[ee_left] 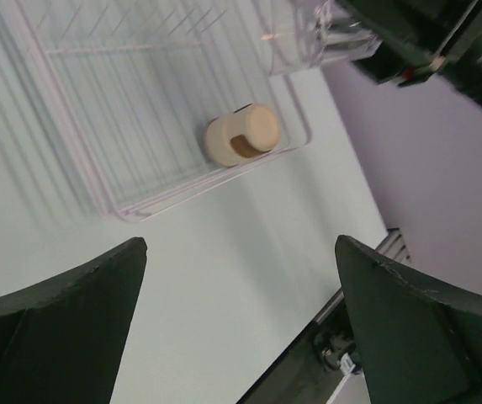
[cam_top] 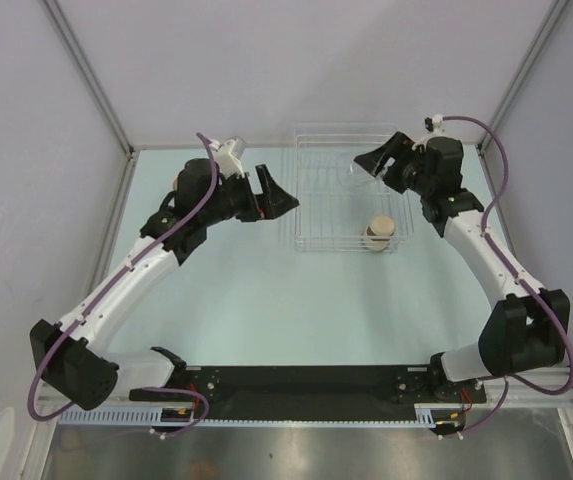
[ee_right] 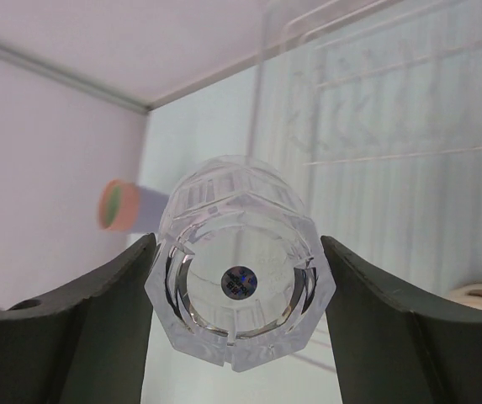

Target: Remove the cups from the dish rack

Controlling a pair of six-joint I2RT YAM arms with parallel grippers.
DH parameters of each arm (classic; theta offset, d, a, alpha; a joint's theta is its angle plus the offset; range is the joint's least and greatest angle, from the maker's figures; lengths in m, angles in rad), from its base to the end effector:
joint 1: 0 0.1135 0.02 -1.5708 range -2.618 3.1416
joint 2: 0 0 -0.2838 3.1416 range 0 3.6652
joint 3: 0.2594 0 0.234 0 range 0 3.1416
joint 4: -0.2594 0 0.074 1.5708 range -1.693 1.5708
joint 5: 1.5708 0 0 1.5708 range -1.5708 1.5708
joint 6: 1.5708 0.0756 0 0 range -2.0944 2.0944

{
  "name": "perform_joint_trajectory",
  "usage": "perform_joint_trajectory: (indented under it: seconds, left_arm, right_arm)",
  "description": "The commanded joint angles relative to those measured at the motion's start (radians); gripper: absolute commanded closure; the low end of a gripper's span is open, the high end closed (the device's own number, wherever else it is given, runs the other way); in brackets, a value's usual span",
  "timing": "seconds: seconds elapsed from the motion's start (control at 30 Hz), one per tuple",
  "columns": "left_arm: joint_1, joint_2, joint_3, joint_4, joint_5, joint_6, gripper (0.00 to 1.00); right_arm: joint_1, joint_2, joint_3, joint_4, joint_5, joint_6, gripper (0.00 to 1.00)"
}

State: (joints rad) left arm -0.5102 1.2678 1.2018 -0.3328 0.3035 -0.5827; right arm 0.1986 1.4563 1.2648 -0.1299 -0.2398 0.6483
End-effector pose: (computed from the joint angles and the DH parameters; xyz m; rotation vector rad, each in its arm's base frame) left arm 0.2504 -0.1660 0.3726 0.1358 2.0882 -0.9901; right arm 0.3503 0.0888 0.3647 0.2706 1.9452 0.7946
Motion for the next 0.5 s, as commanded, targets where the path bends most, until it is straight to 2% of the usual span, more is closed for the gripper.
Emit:
perform_joint_trajectory:
  seconds: [0.0,0.07,0.23,0.3,0.33,0.37,0.4,0.47]
  left_arm:
    - [0.013,-0.073,-0.024,0.24,0.094,-0.127,0.0]
    - [0.038,-0.074,-0.048,0.323,0.187,-0.195,0.0]
    - [0.088,-0.035,-0.154,0.682,0.339,-0.434,0.0]
    - [0.09,-0.009,-0.189,0.841,0.399,-0.541,0.03]
    - [0.088,0.023,-0.203,0.918,0.428,-0.581,0.07]
    - [0.087,0.042,-0.229,1.069,0.469,-0.624,0.07]
    - [0.085,0.057,-0.241,1.144,0.482,-0.707,0.07]
    - [0.088,0.085,-0.268,1.265,0.483,-0.758,0.06]
  right_arm:
    - [-0.011,-0.074,-0.134,0.347,-0.306,0.195,1.0]
    - [-0.011,-0.094,-0.214,0.473,-0.341,0.279,1.0]
    - [-0.008,-0.094,-0.344,0.755,-0.431,0.499,1.0]
    - [0.001,-0.079,-0.367,0.834,-0.447,0.559,1.0]
    - [0.007,-0.071,-0.387,0.93,-0.452,0.614,1.0]
    - [0.015,-0.051,-0.398,0.982,-0.46,0.651,1.0]
    - [0.027,-0.042,-0.406,1.028,-0.46,0.677,1.0]
    - [0.039,-0.025,-0.416,1.121,-0.455,0.729,1.0]
